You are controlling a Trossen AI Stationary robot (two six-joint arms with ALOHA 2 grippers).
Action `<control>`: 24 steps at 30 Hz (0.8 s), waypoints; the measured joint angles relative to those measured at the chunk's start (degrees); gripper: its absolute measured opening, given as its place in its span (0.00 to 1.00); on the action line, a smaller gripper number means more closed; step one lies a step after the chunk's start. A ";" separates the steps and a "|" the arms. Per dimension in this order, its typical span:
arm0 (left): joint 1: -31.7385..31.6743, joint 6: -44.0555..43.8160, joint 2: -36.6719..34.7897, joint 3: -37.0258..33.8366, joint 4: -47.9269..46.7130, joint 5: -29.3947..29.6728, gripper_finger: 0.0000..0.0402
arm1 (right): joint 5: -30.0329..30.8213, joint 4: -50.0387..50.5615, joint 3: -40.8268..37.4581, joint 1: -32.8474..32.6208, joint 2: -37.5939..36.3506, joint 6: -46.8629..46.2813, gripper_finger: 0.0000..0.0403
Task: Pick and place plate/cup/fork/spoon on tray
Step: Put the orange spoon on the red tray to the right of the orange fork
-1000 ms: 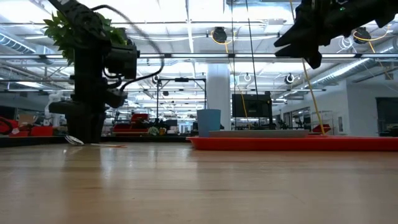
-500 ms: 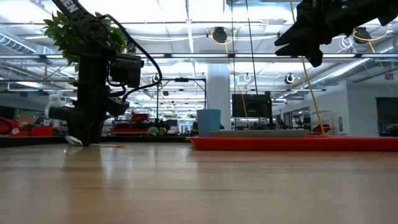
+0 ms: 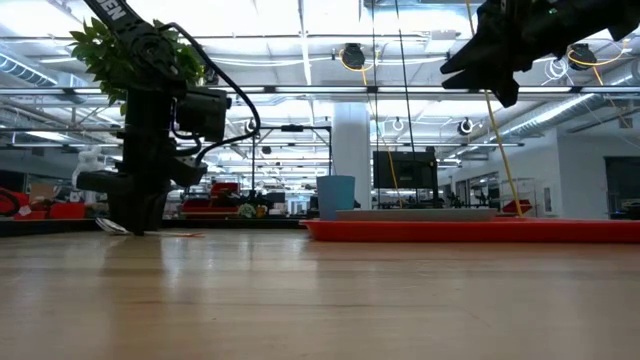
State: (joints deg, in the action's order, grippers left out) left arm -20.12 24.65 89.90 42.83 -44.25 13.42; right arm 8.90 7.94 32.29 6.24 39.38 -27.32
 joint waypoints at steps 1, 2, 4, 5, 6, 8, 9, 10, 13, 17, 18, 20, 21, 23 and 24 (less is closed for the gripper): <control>0.16 -0.50 0.08 0.30 -1.08 0.10 0.04 | 0.36 0.00 0.00 0.00 0.00 0.21 0.31; 0.35 -1.23 0.19 0.74 -2.23 0.08 0.03 | 0.86 0.00 0.00 0.00 0.00 0.54 0.31; 0.73 -2.85 0.38 1.84 -5.68 0.50 0.02 | 1.78 -0.02 0.00 0.00 0.02 1.18 0.31; 0.94 -3.66 0.36 2.47 -7.52 0.95 0.02 | 1.82 -0.04 0.00 0.00 0.02 1.41 0.31; 1.25 -4.36 0.35 3.20 -8.68 1.39 0.02 | 1.82 -0.18 0.00 0.00 0.04 1.63 0.31; 1.91 -5.29 0.32 4.99 -10.17 1.86 0.03 | 1.82 -1.08 0.00 0.00 0.09 2.07 0.31; 2.28 -5.55 0.27 5.83 -11.34 2.01 0.03 | 1.82 -1.65 0.00 0.00 0.12 2.26 0.31; 2.77 -5.77 0.27 6.57 -12.38 2.15 0.03 | 1.85 -2.40 0.00 0.00 0.34 2.47 0.31; 4.42 -6.18 0.27 9.29 -13.13 2.37 0.01 | 1.85 -3.91 0.00 0.00 1.55 2.06 0.31; 7.22 -7.45 0.22 13.21 -14.70 2.54 0.02 | 2.01 -3.73 -0.02 0.00 4.45 1.23 0.31; 8.06 -7.46 0.22 14.15 -14.90 2.57 0.02 | 1.98 -4.01 -0.02 0.00 5.33 1.22 0.31; 9.77 -7.49 0.20 16.32 -14.85 2.56 0.01 | 1.90 -5.50 -0.02 -0.03 7.11 1.65 0.31; 10.65 -7.70 0.20 17.44 -15.17 2.57 0.01 | 1.79 -6.70 -0.02 -0.25 8.15 2.12 0.31; 12.27 -8.72 0.16 19.53 -15.71 2.56 0.01 | 1.78 -9.54 -0.02 -1.06 10.40 2.68 0.31; 13.18 -9.31 0.16 20.51 -15.63 2.57 0.01 | 1.67 -11.10 -0.02 -1.39 11.60 2.88 0.31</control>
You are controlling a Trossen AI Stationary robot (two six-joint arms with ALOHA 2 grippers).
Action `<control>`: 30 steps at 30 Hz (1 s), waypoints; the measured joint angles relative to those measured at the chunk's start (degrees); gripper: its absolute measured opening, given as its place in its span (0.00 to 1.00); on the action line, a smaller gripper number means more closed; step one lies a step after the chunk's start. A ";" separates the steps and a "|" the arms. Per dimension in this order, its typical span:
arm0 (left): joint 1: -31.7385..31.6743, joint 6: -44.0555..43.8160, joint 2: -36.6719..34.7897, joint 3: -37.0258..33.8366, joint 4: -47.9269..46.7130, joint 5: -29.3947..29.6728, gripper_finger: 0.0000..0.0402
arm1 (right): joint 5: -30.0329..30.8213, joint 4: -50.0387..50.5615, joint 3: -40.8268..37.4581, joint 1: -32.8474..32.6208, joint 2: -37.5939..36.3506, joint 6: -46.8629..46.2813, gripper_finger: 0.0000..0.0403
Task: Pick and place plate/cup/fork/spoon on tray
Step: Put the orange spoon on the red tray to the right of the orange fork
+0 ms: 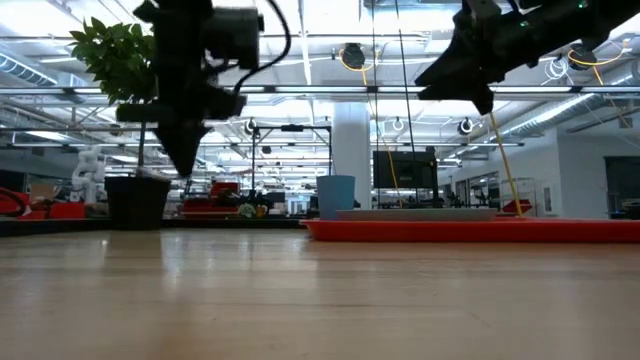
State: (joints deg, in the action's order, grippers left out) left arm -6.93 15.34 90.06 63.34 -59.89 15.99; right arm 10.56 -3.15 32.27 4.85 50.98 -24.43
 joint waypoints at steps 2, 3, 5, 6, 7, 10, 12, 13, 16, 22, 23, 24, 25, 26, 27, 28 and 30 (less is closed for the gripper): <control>1.81 -1.26 0.00 1.80 0.16 0.02 0.01 | -0.08 -3.22 0.00 -0.67 2.56 0.45 0.31; 2.72 -1.90 -0.01 2.57 0.50 0.05 0.01 | -0.06 -4.92 0.00 -1.00 3.67 0.80 0.31; 4.48 -2.64 -0.02 3.60 2.99 0.40 0.01 | -0.08 -6.67 0.26 -1.58 5.83 1.79 0.31; 5.34 -2.66 -0.02 3.78 4.93 0.52 0.01 | -0.07 -6.55 0.84 -1.88 6.97 2.22 0.31; 6.13 -2.61 -0.02 3.80 6.67 0.54 0.01 | -0.01 -6.56 1.59 -2.23 8.10 2.57 0.31; 8.13 -2.59 -0.02 3.80 10.85 0.67 0.01 | 2.71 -5.75 4.82 -4.16 11.83 2.73 0.31; 9.10 -3.38 0.09 3.80 13.63 1.96 0.01 | 5.89 -4.64 7.75 -6.05 15.22 3.76 0.31; 9.52 -3.71 0.44 3.80 15.19 3.01 0.01 | 6.90 -4.01 9.16 -6.97 16.97 4.61 0.31; 10.41 -3.46 0.76 3.80 17.61 4.91 0.01 | 7.49 -3.77 13.77 -9.30 22.70 7.96 0.31; 11.38 -4.48 2.82 3.72 19.88 6.73 0.01 | 10.94 -3.75 21.66 -12.33 33.35 16.57 0.31; 11.58 -4.53 3.44 3.80 21.09 7.12 0.01 | 12.45 -3.78 22.88 -12.71 34.79 17.79 0.31; 11.73 -4.62 4.14 3.99 21.94 7.21 0.01 | 13.64 -3.76 24.07 -13.07 36.30 19.13 0.31; 11.96 -4.85 5.02 3.95 21.71 7.17 0.01 | 14.44 -3.83 25.42 -13.33 37.88 20.56 0.31; 12.06 -4.76 6.04 3.78 21.14 7.17 0.01 | 15.01 -4.09 26.67 -13.58 39.39 21.91 0.31; 12.08 -3.87 6.97 3.71 21.38 7.17 0.01 | 14.99 -4.12 27.63 -13.67 40.82 23.28 0.31; 12.12 -2.98 7.75 3.72 22.41 7.16 0.01 | 14.95 -3.81 28.48 -13.69 42.13 24.63 0.31; 12.15 -2.35 8.79 3.80 22.52 7.17 0.01 | 15.00 -3.72 30.29 -13.72 45.02 26.16 0.31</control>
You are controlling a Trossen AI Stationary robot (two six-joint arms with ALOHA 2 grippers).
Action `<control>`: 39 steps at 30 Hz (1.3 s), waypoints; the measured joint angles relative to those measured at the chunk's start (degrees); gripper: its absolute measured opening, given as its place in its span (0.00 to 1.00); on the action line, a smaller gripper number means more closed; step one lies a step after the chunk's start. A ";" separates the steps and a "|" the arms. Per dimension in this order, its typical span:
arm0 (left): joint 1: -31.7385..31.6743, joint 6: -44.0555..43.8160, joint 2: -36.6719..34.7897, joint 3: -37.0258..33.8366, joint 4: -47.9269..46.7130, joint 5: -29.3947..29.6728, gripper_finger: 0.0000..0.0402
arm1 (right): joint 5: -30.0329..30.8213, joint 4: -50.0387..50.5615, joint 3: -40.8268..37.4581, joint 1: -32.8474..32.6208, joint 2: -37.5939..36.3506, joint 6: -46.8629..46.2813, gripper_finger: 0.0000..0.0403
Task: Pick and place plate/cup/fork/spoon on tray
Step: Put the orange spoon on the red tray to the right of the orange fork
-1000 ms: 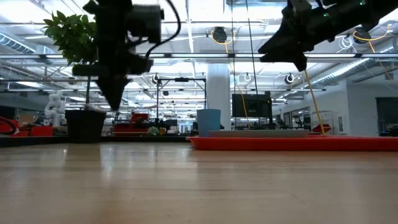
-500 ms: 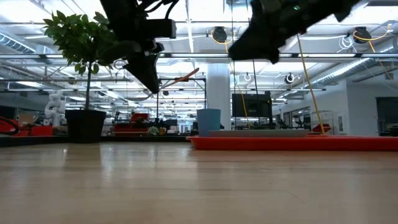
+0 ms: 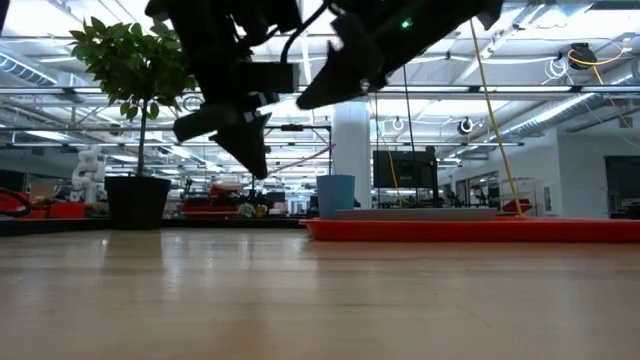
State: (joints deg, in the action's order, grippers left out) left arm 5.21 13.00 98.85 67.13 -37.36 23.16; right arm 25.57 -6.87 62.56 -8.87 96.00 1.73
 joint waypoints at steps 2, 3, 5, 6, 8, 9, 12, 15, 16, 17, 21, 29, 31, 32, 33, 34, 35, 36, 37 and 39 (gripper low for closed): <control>-0.04 0.46 0.79 -0.02 0.02 0.02 0.01 | -0.18 0.32 0.70 -0.06 1.75 2.10 0.31; -0.04 0.48 0.98 -0.02 -0.12 0.01 0.01 | -0.04 0.42 0.89 -0.05 2.72 3.03 0.31; -0.05 0.61 1.01 -0.02 -1.01 0.04 0.01 | 0.02 -0.16 1.25 -0.03 4.28 4.31 0.31; -0.07 0.65 0.94 -0.02 -0.72 0.04 0.01 | 0.01 0.38 1.19 -0.01 4.74 4.78 0.31; 0.01 0.65 0.76 -0.02 -0.69 0.05 0.01 | -0.07 0.10 1.14 0.05 5.44 5.09 0.31; 0.16 0.59 0.58 -0.05 -1.08 0.15 0.01 | -0.07 0.13 1.14 0.19 5.68 5.17 0.31; 0.60 1.07 0.29 -0.04 -0.38 1.27 0.01 | -0.21 0.99 1.14 0.51 5.84 5.25 0.31; 1.38 1.83 0.33 -0.04 0.02 2.00 0.01 | -0.31 1.52 1.14 0.55 5.84 5.23 0.33; 1.66 2.07 0.31 -0.04 0.26 2.16 0.01 | -0.31 1.50 1.14 0.53 5.82 5.21 0.34; 1.85 2.50 0.31 -0.04 0.44 2.23 0.01 | -0.33 1.48 1.14 0.53 5.82 5.11 0.36; 2.42 3.44 0.32 -0.04 1.35 2.64 0.01 | -0.33 1.76 1.14 0.53 5.80 4.06 0.46; 2.54 3.62 0.33 -0.04 1.55 2.89 0.01 | -0.21 4.09 1.14 0.48 5.80 3.29 0.57; 2.54 3.47 0.33 -0.04 1.55 2.89 0.01 | -0.12 5.50 1.14 0.58 5.80 3.08 0.56; 2.56 3.47 0.33 -0.04 1.55 2.89 0.01 | -0.08 5.88 1.14 0.59 5.80 3.07 0.55; 2.56 3.43 0.33 -0.04 1.55 2.89 0.02 | -0.01 5.99 1.14 0.59 5.80 3.09 0.55; 2.56 3.43 0.32 -0.04 1.59 2.89 0.02 | -0.01 5.87 1.14 0.59 5.80 3.11 0.53; 2.56 3.43 0.33 -0.04 1.65 2.89 0.02 | -0.07 5.71 1.14 0.59 5.80 3.15 0.52; 2.57 3.41 0.32 -0.04 1.72 2.89 0.01 | -0.07 5.64 1.14 0.59 5.80 3.21 0.51; 2.58 3.41 0.31 -0.04 1.73 2.89 0.01 | -0.07 5.72 1.14 0.59 5.80 3.27 0.50; 2.58 3.41 0.33 -0.04 1.83 2.89 0.01 | -0.07 6.36 1.14 0.61 5.80 3.23 0.47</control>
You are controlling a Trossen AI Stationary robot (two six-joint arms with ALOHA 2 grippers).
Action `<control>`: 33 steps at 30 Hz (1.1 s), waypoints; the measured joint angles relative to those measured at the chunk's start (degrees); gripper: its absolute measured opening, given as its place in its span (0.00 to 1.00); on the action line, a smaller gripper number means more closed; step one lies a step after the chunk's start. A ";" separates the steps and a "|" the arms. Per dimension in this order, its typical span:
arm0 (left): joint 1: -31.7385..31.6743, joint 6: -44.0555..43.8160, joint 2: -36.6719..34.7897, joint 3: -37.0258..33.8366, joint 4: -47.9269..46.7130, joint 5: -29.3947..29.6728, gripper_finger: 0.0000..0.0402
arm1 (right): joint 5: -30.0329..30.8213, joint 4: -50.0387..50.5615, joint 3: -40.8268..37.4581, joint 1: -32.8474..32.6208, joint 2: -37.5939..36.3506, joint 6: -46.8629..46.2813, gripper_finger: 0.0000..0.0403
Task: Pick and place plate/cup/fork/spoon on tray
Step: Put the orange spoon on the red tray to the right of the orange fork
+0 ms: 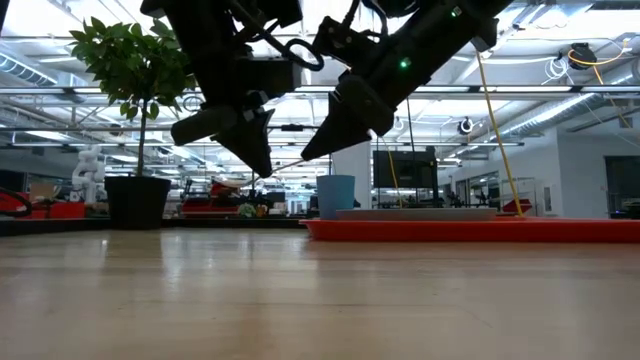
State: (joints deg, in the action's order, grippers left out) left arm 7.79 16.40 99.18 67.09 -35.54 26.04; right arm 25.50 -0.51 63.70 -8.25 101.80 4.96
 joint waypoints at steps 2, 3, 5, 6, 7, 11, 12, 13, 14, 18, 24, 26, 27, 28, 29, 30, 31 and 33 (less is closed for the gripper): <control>0.01 0.00 0.00 0.00 0.45 0.00 0.02 | 0.00 0.81 0.00 0.06 0.00 -0.50 0.45; 0.03 0.00 0.00 0.00 0.80 0.00 0.02 | -0.02 1.15 0.00 0.13 0.00 -0.86 0.44; 0.04 0.06 -0.01 0.00 1.63 0.04 0.02 | -0.07 1.71 0.00 0.32 0.00 -1.30 0.42; 0.04 0.09 0.00 0.00 1.94 0.08 0.02 | -0.07 2.03 0.00 0.39 0.00 -1.59 0.41; 0.04 0.15 0.00 0.00 2.21 0.13 0.01 | -0.07 2.22 -0.02 0.48 0.00 -1.82 0.40; 0.04 0.17 0.00 0.00 2.37 0.15 0.01 | -0.11 2.33 -0.02 0.63 0.02 -2.19 0.36; 0.04 0.17 -0.01 0.00 2.37 0.15 0.02 | -0.11 2.33 -0.03 0.63 0.02 -2.20 0.35; 0.04 0.18 0.00 0.00 2.37 0.15 0.02 | -0.11 2.30 -0.05 0.63 0.02 -2.25 0.34; 0.04 0.20 -0.01 0.00 2.37 0.13 0.02 | -0.11 2.26 -0.07 0.63 0.02 -2.31 0.32; 0.07 0.22 -0.01 0.00 2.38 0.13 0.01 | -0.11 2.20 -0.07 0.63 0.02 -2.33 0.27; 0.07 -0.11 -0.02 0.00 2.35 -0.51 0.03 | 0.05 2.14 -0.07 0.63 0.02 -2.33 0.16; 0.07 -0.47 0.00 0.00 2.35 -0.68 0.03 | 0.26 2.14 -0.07 0.66 0.02 -2.34 0.12; 0.07 -0.62 0.00 0.00 2.33 -0.74 0.03 | 0.26 2.16 -0.09 0.70 0.02 -2.36 0.11; 0.07 -0.71 -0.02 0.00 2.32 -0.92 0.03 | 0.19 2.16 -0.09 0.70 0.02 -2.38 0.10; 0.07 -0.91 0.00 0.00 2.33 -1.15 0.03 | 0.10 2.13 -0.09 0.70 0.02 -2.42 0.09; 0.07 -1.14 -0.02 0.00 2.36 -1.54 0.03 | 0.04 2.12 -0.09 0.70 0.02 -2.44 0.07; 0.10 -1.45 -0.01 0.00 2.45 -1.73 0.03 | -0.04 2.09 -0.09 0.70 0.02 -2.42 0.07; 0.11 -1.89 -0.01 0.00 2.46 -1.76 0.03 | -0.03 2.07 -0.09 0.72 0.02 -2.47 0.06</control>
State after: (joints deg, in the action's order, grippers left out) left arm 7.90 14.52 99.16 67.09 -33.08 24.28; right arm 25.47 1.56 63.61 -7.53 101.82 2.50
